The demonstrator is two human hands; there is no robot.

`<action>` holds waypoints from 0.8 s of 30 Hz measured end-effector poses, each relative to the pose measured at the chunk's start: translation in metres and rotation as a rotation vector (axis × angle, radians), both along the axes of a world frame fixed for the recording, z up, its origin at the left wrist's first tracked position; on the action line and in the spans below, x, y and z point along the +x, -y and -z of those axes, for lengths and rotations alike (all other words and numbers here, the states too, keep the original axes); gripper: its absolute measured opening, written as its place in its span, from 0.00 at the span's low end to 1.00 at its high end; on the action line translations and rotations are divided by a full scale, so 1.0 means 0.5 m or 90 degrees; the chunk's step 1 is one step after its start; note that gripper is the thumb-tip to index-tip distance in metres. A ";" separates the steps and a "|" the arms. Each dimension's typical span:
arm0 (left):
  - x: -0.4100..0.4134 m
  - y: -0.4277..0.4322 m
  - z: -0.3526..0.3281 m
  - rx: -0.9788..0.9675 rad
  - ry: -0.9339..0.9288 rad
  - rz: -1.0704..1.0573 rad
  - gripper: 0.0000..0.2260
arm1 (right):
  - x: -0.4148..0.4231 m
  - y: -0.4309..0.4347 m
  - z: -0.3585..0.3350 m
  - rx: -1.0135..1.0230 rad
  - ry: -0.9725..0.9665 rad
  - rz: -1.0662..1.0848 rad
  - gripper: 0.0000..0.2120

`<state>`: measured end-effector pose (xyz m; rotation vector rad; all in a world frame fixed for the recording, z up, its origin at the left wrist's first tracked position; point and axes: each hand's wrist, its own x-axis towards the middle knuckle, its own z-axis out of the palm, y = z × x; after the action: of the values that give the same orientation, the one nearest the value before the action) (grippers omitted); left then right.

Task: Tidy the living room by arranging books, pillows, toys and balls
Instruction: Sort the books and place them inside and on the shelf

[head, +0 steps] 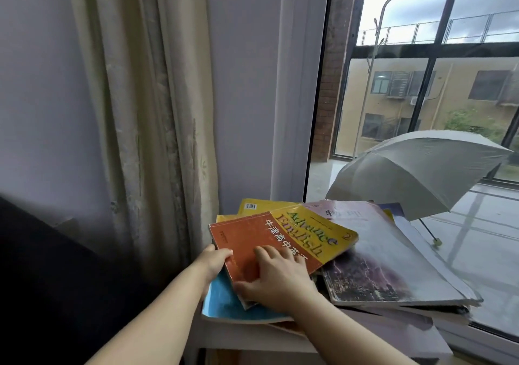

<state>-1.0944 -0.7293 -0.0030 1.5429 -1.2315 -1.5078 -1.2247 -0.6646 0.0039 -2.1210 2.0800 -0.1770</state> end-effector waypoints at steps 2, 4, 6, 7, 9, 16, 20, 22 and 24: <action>-0.005 -0.004 -0.005 0.023 -0.048 -0.005 0.17 | 0.026 0.006 0.008 0.030 -0.021 0.016 0.39; -0.010 -0.005 -0.006 0.028 -0.079 -0.019 0.23 | 0.036 0.016 0.004 0.035 -0.003 0.029 0.34; -0.012 -0.004 0.001 0.029 -0.097 -0.033 0.26 | 0.041 0.023 -0.003 0.057 0.006 0.036 0.30; -0.011 -0.006 0.002 0.035 -0.101 -0.035 0.26 | 0.043 0.024 -0.005 0.065 -0.007 0.035 0.29; -0.008 -0.010 0.001 0.044 -0.107 -0.042 0.25 | 0.043 0.020 -0.007 0.043 -0.058 0.017 0.24; 0.000 -0.022 -0.011 0.069 -0.115 -0.048 0.19 | -0.038 -0.023 -0.051 0.007 -0.109 -0.126 0.13; -0.006 -0.024 -0.016 0.055 -0.095 -0.048 0.16 | -0.086 -0.064 -0.048 0.002 -0.113 -0.218 0.12; -0.010 -0.022 -0.012 0.020 -0.030 -0.053 0.09 | -0.109 -0.081 -0.035 -0.006 -0.100 -0.259 0.11; -0.012 -0.040 -0.014 0.004 0.018 -0.052 0.17 | -0.125 -0.086 -0.021 -0.012 -0.049 -0.265 0.09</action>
<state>-1.1003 -0.7094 0.0040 1.6038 -1.1674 -1.4431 -1.2874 -0.6217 0.0143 -2.5468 1.6246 -0.0621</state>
